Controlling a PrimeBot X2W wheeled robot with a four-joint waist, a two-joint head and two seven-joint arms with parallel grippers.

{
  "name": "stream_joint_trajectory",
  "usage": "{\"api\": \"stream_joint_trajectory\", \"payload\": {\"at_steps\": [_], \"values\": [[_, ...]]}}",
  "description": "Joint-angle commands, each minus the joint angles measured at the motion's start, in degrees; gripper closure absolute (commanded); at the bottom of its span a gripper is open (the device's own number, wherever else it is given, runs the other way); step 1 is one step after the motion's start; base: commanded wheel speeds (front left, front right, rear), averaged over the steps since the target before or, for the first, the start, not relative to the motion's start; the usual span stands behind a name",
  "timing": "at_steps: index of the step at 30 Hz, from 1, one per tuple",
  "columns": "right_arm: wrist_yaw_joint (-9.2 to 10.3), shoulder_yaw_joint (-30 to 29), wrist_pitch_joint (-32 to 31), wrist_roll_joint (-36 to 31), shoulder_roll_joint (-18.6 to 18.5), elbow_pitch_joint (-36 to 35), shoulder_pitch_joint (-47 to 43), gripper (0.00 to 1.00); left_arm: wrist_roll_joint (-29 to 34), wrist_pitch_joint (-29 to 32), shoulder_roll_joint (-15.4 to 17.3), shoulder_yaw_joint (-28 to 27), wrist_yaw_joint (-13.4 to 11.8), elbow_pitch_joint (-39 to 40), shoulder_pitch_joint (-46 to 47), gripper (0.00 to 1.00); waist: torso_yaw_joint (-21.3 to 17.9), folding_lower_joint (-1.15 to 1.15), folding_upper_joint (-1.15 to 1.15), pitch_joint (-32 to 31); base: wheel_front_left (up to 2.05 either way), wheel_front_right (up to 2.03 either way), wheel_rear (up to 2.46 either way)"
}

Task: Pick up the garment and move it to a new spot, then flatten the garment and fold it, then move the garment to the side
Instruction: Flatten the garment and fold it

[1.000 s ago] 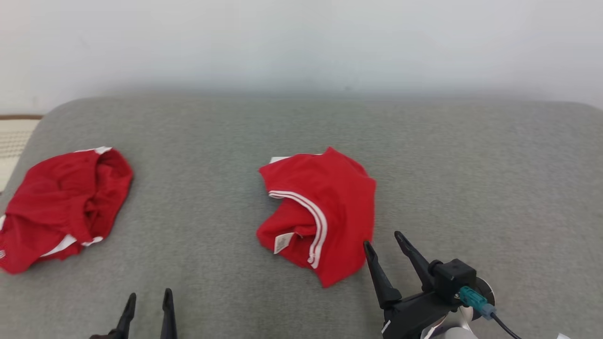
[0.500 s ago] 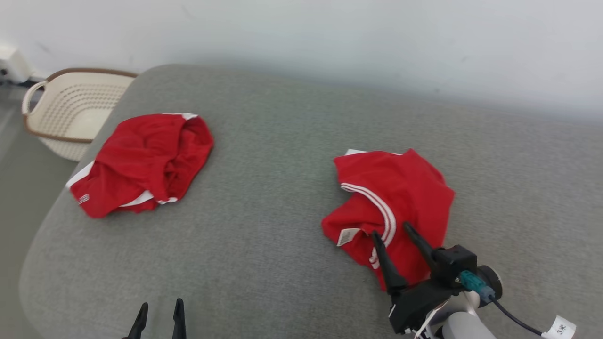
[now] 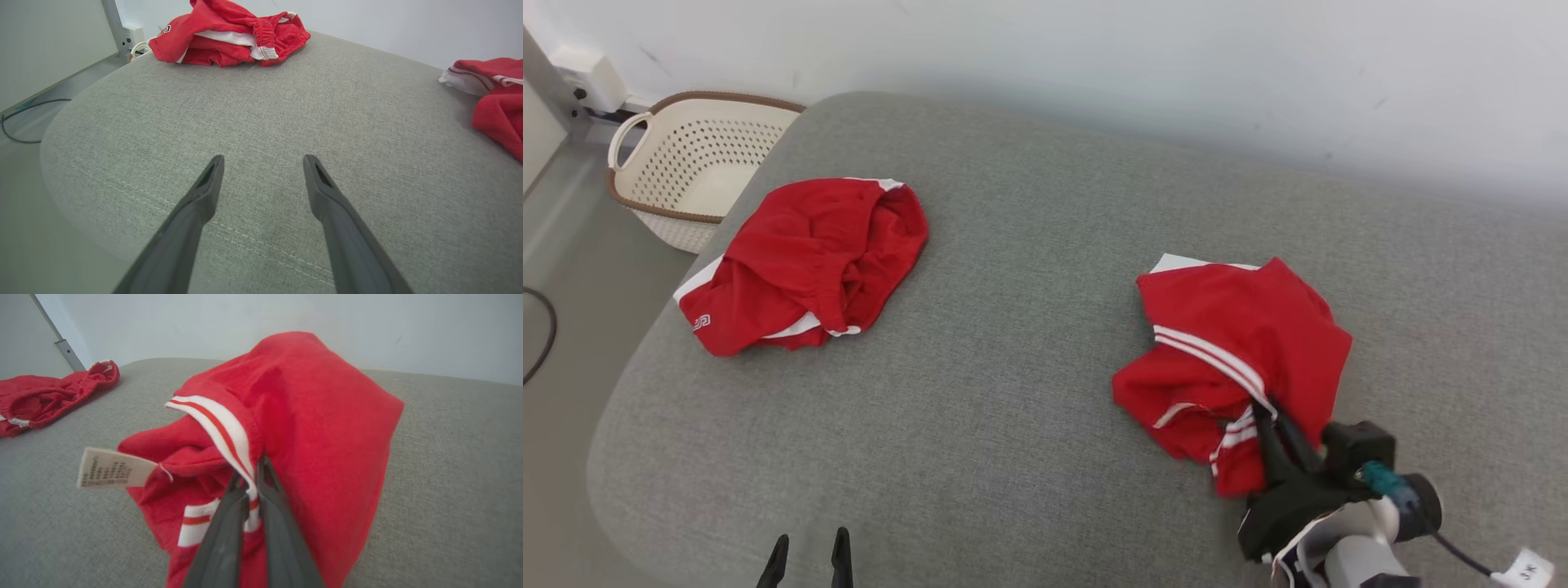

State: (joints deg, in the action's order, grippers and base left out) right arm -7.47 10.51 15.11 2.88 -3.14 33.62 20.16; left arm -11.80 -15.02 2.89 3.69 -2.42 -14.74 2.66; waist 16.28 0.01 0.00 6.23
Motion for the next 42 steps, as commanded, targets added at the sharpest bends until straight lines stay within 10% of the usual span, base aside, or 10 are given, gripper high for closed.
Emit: {"api": "stream_joint_trajectory", "payload": {"at_steps": [1, 15, 17, 19, 28, 42], "values": [[-0.04, -0.58, 0.03, 0.70, 0.13, -1.11, 0.14, 1.00, 0.07, -0.24, 0.00, -0.07, 0.22, 0.08, 0.44, 0.00, -0.61, -0.01, 0.00, -0.16, 0.00, 0.00, 0.00], [-0.04, -20.36, 0.03, 2.21, -6.27, -3.91, 2.47, 1.00, -0.34, -0.25, 0.00, 0.72, 1.00, -0.80, 0.17, 0.00, -5.60, -0.01, 0.00, -1.60, 0.00, 0.00, 0.00], [-0.04, -22.07, 0.02, 1.61, -7.52, -1.25, 2.63, 0.69, -0.49, -0.25, 0.01, 1.20, 1.02, -0.98, 0.60, 0.00, -5.81, -0.01, 0.00, -1.56, 0.00, 0.00, 0.00], [-0.04, -23.28, 0.02, 1.14, -7.88, 2.87, 2.48, 0.00, -0.60, -0.25, -0.01, 1.79, 1.08, -1.08, 0.70, 0.00, -6.06, -0.01, 0.00, -1.59, 0.00, 0.00, 0.00], [-0.04, -23.68, 0.03, -0.54, -6.64, 4.16, 0.79, 0.00, -1.07, -0.25, 0.00, 2.80, 0.51, -0.86, 0.79, 0.00, -8.48, -0.01, 0.00, -1.77, 0.00, 0.00, 0.00], [-0.04, -4.27, 0.03, -1.53, -8.27, -7.59, -4.00, 0.00, -1.80, -0.25, -0.01, 4.04, 0.50, -1.42, -0.41, 0.00, -11.74, -0.01, 0.00, -3.72, 0.00, 0.00, 0.00]]}}
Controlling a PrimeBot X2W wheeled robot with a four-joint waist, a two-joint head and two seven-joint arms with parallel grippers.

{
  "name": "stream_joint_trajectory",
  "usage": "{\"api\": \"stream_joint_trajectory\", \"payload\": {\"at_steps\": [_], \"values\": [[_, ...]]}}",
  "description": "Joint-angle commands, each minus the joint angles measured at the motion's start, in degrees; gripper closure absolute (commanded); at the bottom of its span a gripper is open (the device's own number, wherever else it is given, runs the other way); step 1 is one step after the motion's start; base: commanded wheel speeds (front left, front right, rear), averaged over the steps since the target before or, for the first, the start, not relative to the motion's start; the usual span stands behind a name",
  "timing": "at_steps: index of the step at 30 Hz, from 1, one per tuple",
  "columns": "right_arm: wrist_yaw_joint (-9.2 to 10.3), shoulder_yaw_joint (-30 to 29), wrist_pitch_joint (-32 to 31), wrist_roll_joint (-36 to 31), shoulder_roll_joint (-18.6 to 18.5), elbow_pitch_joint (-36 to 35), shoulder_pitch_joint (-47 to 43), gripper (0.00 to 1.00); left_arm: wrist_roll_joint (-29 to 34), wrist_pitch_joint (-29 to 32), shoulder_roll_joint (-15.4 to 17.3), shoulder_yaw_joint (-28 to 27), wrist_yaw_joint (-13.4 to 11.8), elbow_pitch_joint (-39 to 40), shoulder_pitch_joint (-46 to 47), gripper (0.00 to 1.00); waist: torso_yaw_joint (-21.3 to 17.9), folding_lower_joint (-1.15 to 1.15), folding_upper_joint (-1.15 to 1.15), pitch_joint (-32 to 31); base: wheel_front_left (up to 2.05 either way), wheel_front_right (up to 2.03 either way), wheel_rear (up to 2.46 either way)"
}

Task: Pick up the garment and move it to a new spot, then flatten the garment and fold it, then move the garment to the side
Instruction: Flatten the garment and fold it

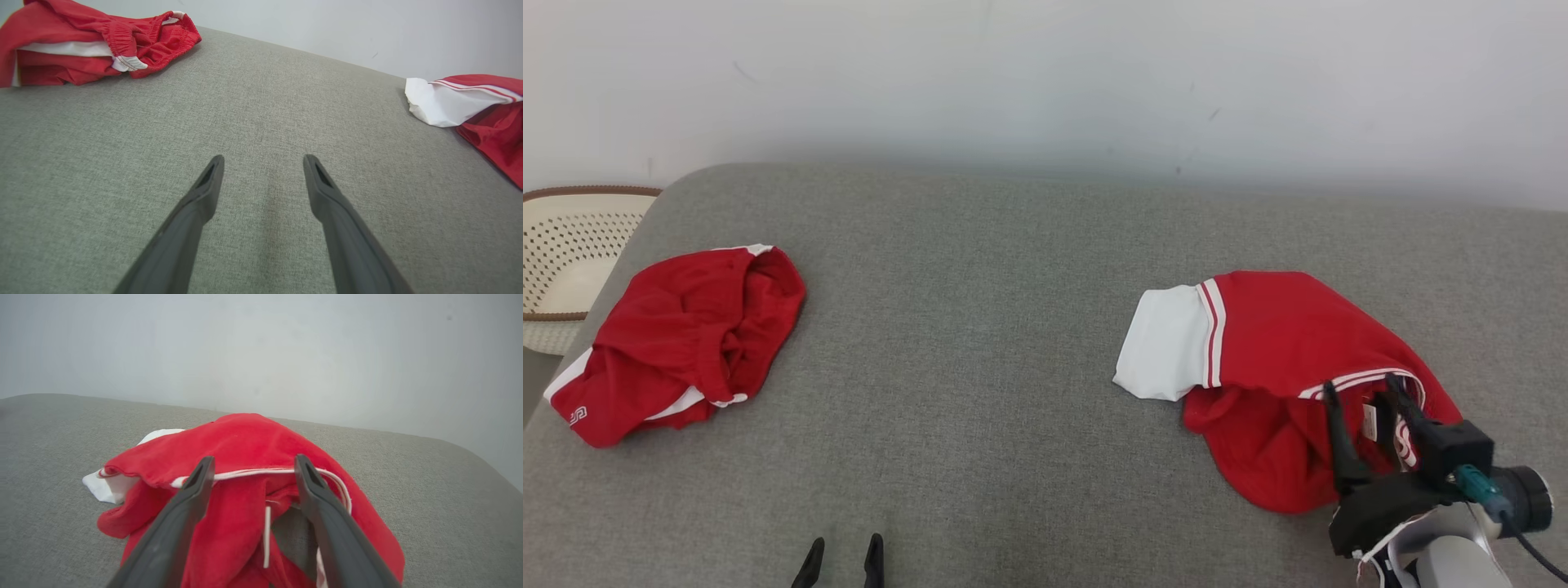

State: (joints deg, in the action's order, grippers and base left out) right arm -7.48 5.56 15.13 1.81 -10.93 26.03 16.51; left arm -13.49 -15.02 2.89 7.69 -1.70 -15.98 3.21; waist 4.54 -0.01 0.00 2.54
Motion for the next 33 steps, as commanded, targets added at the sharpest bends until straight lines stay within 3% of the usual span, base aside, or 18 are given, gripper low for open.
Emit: {"api": "stream_joint_trajectory", "payload": {"at_steps": [1, 11, 18, 25, 33], "values": [[-0.02, 1.87, 0.01, -0.80, -1.02, 0.33, 0.19, 0.00, -0.20, -0.25, 0.00, 0.15, -0.22, -0.28, -1.03, 0.00, 0.10, 0.01, 0.00, -0.01, 0.00, 0.00, 0.00], [-0.02, 15.32, 0.01, -4.63, -6.55, 6.39, 6.07, 0.00, -1.57, -0.25, 0.00, 0.79, -0.33, -1.06, -1.17, 0.00, 3.30, 0.01, 0.00, 0.25, 0.00, 0.00, 0.00], [-0.02, 20.06, 0.00, -6.30, -8.79, 11.65, 8.48, 0.00, -2.09, -0.25, 0.00, 0.87, -0.61, -0.97, -2.44, 0.00, 4.13, 0.01, 0.00, 0.19, 0.00, 0.00, 0.00], [-0.02, 26.96, 0.00, -5.01, -10.70, 11.16, 9.36, 0.00, -2.10, -0.25, 0.00, 1.33, -0.41, -0.46, -2.15, 0.00, 3.93, 0.01, 0.00, 0.47, 0.00, 0.00, 0.00], [-0.02, 25.75, -1.23, -5.70, -10.49, 15.35, 12.90, 0.00, -2.65, -0.25, -0.01, 1.66, -0.31, -0.68, -1.02, 0.00, 3.08, 0.01, 0.00, 1.45, 0.00, 0.00, 0.00]]}}
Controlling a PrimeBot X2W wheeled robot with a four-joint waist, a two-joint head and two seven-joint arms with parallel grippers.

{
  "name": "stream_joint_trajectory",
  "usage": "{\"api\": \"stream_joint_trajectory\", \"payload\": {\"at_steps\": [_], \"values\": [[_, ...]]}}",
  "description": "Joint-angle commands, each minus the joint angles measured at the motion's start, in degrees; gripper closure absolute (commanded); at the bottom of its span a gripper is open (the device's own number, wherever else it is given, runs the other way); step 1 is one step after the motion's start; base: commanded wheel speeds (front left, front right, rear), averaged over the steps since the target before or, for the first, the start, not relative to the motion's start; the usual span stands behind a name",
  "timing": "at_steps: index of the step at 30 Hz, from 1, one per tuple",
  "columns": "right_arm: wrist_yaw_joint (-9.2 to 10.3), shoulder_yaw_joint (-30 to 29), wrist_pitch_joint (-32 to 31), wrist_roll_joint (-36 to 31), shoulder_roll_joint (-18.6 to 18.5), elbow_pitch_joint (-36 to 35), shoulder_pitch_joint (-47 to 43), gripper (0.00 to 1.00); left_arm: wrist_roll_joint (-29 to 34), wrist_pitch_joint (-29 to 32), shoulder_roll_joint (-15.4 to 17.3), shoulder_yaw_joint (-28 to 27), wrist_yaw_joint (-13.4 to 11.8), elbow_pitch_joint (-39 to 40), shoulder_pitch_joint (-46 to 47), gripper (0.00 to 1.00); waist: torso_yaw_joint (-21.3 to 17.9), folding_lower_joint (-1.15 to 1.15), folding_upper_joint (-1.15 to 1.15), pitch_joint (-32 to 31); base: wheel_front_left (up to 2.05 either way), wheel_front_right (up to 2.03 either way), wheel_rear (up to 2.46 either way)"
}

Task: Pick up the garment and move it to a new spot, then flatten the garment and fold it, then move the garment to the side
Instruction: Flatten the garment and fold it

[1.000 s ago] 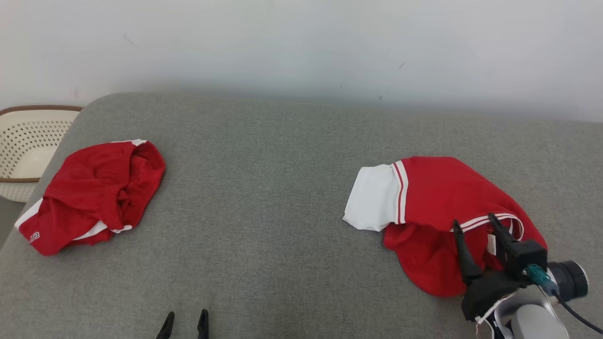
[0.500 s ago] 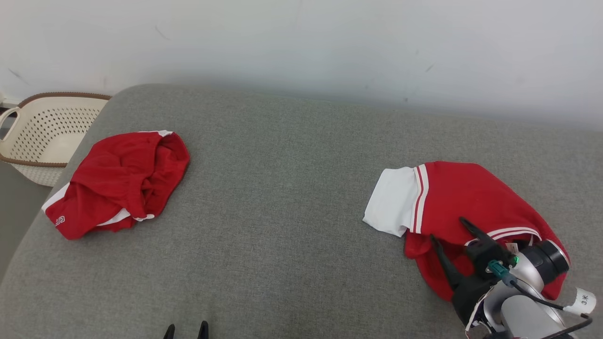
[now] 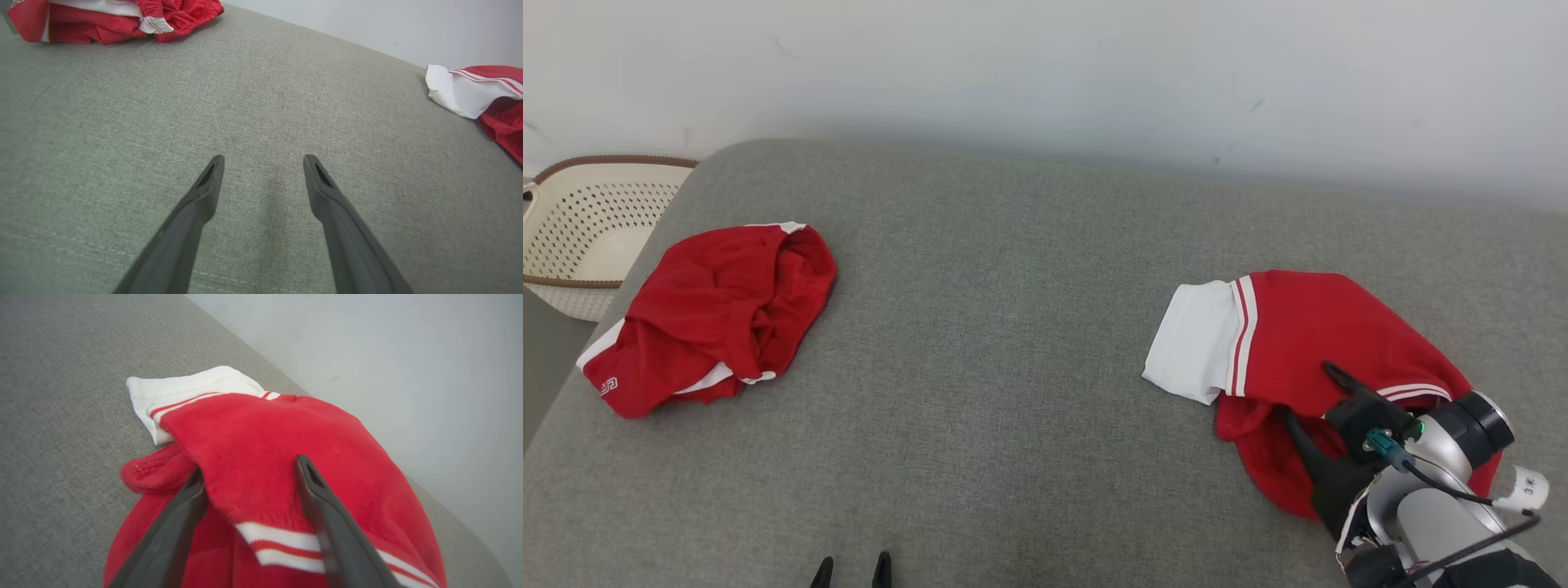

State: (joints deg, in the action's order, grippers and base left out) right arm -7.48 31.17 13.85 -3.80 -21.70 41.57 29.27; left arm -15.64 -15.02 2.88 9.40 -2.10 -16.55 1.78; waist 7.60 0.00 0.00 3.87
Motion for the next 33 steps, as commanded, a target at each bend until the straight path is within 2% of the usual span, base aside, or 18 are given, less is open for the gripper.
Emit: {"api": "stream_joint_trajectory", "payload": {"at_steps": [1, 2, 4, 8, 19, 28, 31, 33], "values": [[-0.02, 0.28, -0.27, -0.42, 0.60, 0.50, 1.01, 0.00, -0.54, -0.25, 0.01, 0.12, 0.16, -0.18, 0.63, 0.00, 0.16, 0.00, 0.00, 0.29, 0.00, 0.00, 0.00], [-0.02, 0.25, -0.65, -0.55, 0.78, 1.25, 1.95, 0.05, -0.59, -0.25, 0.01, 0.41, 0.20, -0.22, 0.78, 0.00, 0.41, 0.00, 0.00, 0.50, 0.00, 0.00, 0.00], [-0.02, -0.37, -1.12, -0.86, 0.73, 2.59, 3.91, 1.00, -0.83, -0.25, 0.01, 0.89, 0.30, -0.26, 1.16, 0.00, 0.92, 0.00, 0.00, 0.79, 0.00, 0.00, 0.00], [-0.02, -1.11, -1.96, -1.16, 0.47, 4.67, 8.20, 1.00, -1.36, -0.25, 0.02, 1.08, 0.18, -0.21, 1.66, 0.00, 2.26, 0.00, 0.00, 1.23, 0.00, 0.00, 0.00], [0.00, -4.58, -0.65, 2.68, -1.40, 2.57, 27.00, 1.00, -1.07, -0.25, 0.01, 1.50, 0.81, -0.75, 1.52, 0.00, 5.08, 0.00, 0.00, 2.29, 0.00, 0.00, 0.00], [0.00, -2.60, -0.51, 9.56, 2.83, 2.48, 31.38, 1.00, -1.53, -0.25, 0.00, 2.74, 0.34, -0.86, 1.13, 0.00, 7.41, 0.00, 0.00, 1.59, 0.00, 0.00, 0.00], [0.00, -3.20, -1.23, 14.71, 5.31, 2.01, 29.94, 1.00, -1.60, -0.25, 0.00, 2.74, 0.20, -0.79, 0.57, 0.00, 7.72, 0.00, 0.00, 1.31, 0.00, 0.00, 0.00], [0.00, -3.50, -1.94, 17.90, 5.63, 1.54, 28.95, 1.00, -1.71, -0.25, 0.01, 2.64, 0.10, -0.63, 0.33, 0.00, 7.73, 0.00, 0.00, 1.41, 0.00, 0.00, 0.00]]}}
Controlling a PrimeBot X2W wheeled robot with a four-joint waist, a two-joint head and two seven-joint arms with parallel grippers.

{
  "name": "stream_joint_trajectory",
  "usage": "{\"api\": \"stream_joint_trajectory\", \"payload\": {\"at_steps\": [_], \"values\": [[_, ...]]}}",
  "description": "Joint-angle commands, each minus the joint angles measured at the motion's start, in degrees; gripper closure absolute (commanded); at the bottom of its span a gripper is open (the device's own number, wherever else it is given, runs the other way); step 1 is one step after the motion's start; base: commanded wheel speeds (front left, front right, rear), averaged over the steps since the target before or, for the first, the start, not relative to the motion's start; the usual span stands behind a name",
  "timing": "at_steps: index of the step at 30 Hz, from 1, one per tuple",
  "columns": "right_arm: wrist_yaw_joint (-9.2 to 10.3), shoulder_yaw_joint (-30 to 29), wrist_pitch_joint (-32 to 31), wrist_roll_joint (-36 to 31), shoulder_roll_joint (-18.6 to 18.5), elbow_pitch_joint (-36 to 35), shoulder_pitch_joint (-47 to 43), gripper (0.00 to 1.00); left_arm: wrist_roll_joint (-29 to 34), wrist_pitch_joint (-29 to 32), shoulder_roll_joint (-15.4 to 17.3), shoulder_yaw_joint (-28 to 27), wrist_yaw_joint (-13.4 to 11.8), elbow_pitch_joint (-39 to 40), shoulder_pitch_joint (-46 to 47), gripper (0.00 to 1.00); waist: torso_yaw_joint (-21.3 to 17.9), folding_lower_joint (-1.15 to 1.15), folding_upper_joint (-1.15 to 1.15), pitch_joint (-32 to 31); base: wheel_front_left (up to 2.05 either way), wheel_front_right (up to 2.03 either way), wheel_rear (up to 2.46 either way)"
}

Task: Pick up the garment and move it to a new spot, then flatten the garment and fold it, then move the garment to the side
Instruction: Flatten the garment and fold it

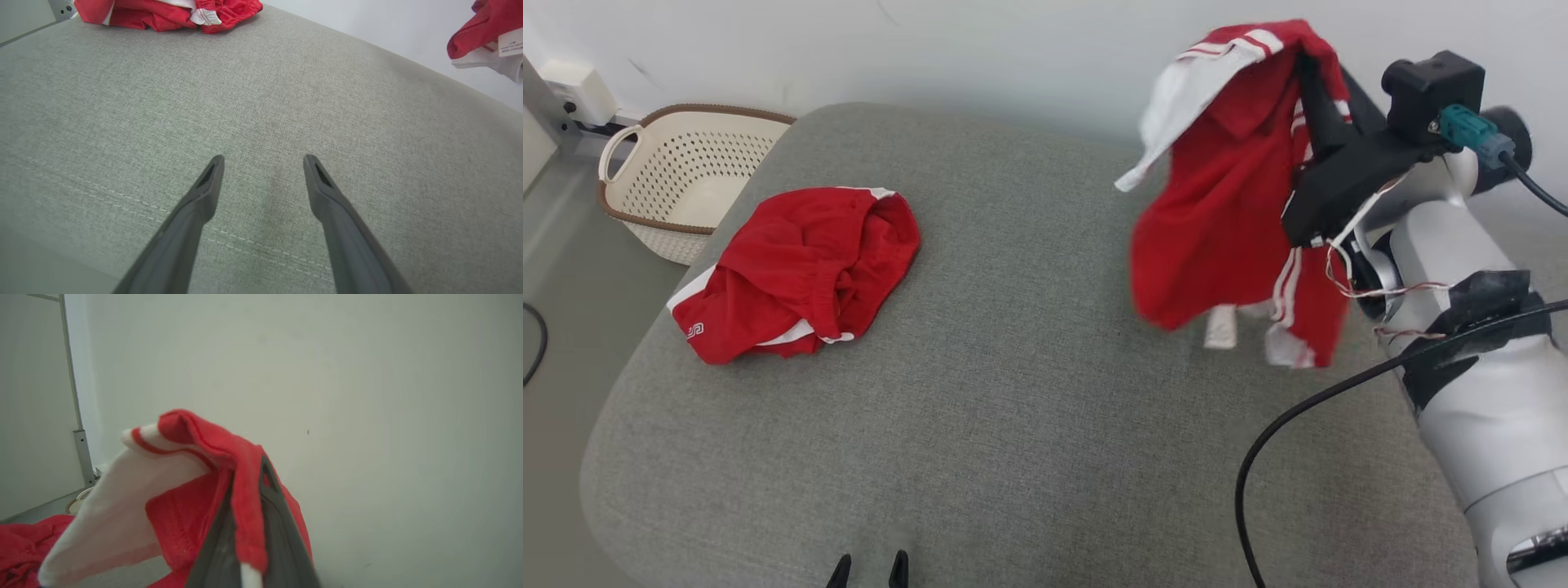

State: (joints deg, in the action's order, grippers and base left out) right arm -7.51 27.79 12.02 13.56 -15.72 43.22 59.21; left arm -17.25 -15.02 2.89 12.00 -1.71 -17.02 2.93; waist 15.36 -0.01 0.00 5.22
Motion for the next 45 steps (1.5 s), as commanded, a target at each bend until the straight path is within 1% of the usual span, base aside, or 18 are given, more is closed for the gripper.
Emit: {"api": "stream_joint_trajectory", "payload": {"at_steps": [1, 3, 6, 7, 8, 9, 11, 16, 22, 27, 29, 35, 36, 37, 38, 40, 42, 45], "values": [[0.04, -0.12, -0.73, 2.12, -0.19, -0.20, -1.92, 1.00, -0.14, -0.25, -0.02, -0.01, -0.31, -0.04, -0.74, 0.00, -0.08, 0.01, 0.00, 0.14, 0.00, 0.00, 0.00], [0.04, 0.75, -2.39, 4.53, 0.12, 0.03, -4.20, 1.00, -0.28, -0.25, 0.00, -0.17, -0.43, 0.16, -0.77, 0.00, -0.44, 0.01, 0.00, 0.34, 0.00, 0.00, 0.00], [0.04, 2.96, -4.75, 6.60, -0.67, 1.38, -8.05, 1.00, -0.58, -0.25, -0.02, 0.06, -0.19, 0.03, -0.27, 0.00, -1.14, 0.01, 0.00, 0.83, 0.00, 0.00, 0.00], [0.04, 3.44, -5.28, 7.30, -0.76, 2.00, -9.45, 0.94, -0.68, -0.25, 0.00, 0.22, -0.14, 0.01, 0.05, 0.00, -1.45, 0.01, 0.00, 1.03, 0.00, 0.00, 0.00], [0.04, 4.33, -5.66, 7.57, -1.13, 2.71, -10.65, 0.52, -0.76, -0.25, -0.01, 0.53, 0.00, -0.04, 0.47, 0.00, -1.65, 0.01, 0.00, 1.24, 0.00, 0.00, 0.00], [0.04, 4.44, -6.13, 8.17, -1.55, 3.98, -11.71, 0.00, -0.82, -0.25, 0.01, 0.70, -0.02, -0.11, 0.83, 0.00, -1.87, 0.01, 0.00, 1.42, 0.00, 0.00, 0.00], [0.04, 4.61, -5.93, 9.07, -1.77, 5.86, -13.27, 0.00, -1.11, -0.25, 0.00, 1.04, -0.32, -0.10, 1.41, 0.00, -2.19, 0.01, 0.00, 1.71, 0.00, 0.00, 0.00], [0.04, 4.72, -3.34, 9.84, -2.25, 9.24, -15.73, 0.00, -0.56, -0.25, 0.00, 2.07, 0.19, 0.48, 3.16, 0.00, -3.45, 0.01, 0.00, 1.67, 0.00, 0.00, 0.00], [0.04, 3.94, 1.15, 11.92, -1.74, 9.17, -18.59, 0.00, -0.10, -0.25, 0.00, 2.55, 0.99, 1.77, 4.54, 0.00, -6.59, 0.01, 0.00, 0.22, 0.00, 0.00, 0.00], [0.04, 2.26, 2.78, 13.47, -0.74, 6.72, -22.98, 0.00, 0.20, -0.25, 0.00, 3.60, 1.61, 2.17, 5.83, 0.00, -10.37, 0.01, 0.00, -1.06, 0.00, 0.00, 0.00], [0.04, 1.67, 3.12, 13.24, -0.61, 5.33, -24.83, 0.00, 0.46, -0.25, 0.00, 4.36, 2.24, 1.52, 6.89, 0.00, -12.01, 0.01, 0.00, -1.21, 0.00, 0.00, 0.00], [0.04, -2.69, 3.18, 11.41, 0.28, -1.03, -29.62, 0.00, 0.24, -0.24, 0.01, 6.65, 4.49, -2.72, 12.15, 0.00, -17.29, 0.01, 0.00, 0.45, 0.00, 0.00, 0.00], [0.04, -2.69, 3.18, 11.41, 0.28, -1.03, -29.62, 0.00, 0.24, -0.24, 0.01, 6.65, 4.49, -2.72, 12.15, 0.00, -17.29, 0.01, 0.00, 0.45, 0.00, 0.00, 0.00], [0.04, -4.32, 3.19, 10.25, 0.49, -3.51, -30.63, 0.00, 0.66, -0.24, 0.01, 7.11, 4.84, -4.50, 14.53, 0.00, -19.08, 0.01, 0.00, 1.47, 0.00, 0.00, 0.00], [0.04, -4.93, 3.18, 9.56, 0.76, -4.63, -31.09, 0.00, 0.65, -0.22, 0.02, 7.32, 5.07, -5.83, 15.52, 0.00, -20.05, 0.01, 0.00, 1.98, 0.00, 0.00, 0.00], [0.04, -6.50, 3.11, 8.45, 1.23, -6.49, -32.07, 0.00, 1.02, -0.19, 0.02, 7.46, 5.14, -7.90, 17.98, 0.00, -21.73, 0.01, 0.00, 2.99, 0.00, 0.00, 0.00], [0.04, -7.13, 3.11, 7.84, 1.38, -7.44, -32.36, 0.00, 1.05, -0.19, 0.02, 7.22, 5.20, -8.79, 19.09, 0.00, -22.54, 0.01, 0.00, 3.48, 0.00, 0.00, 0.00], [0.04, -8.81, 3.10, 6.64, 2.55, -9.49, -33.46, 0.00, 1.16, -0.18, 0.02, 6.29, 4.96, -11.51, 21.42, 0.00, -24.88, 0.01, 0.00, 4.75, 0.00, 0.00, 0.00]]}}
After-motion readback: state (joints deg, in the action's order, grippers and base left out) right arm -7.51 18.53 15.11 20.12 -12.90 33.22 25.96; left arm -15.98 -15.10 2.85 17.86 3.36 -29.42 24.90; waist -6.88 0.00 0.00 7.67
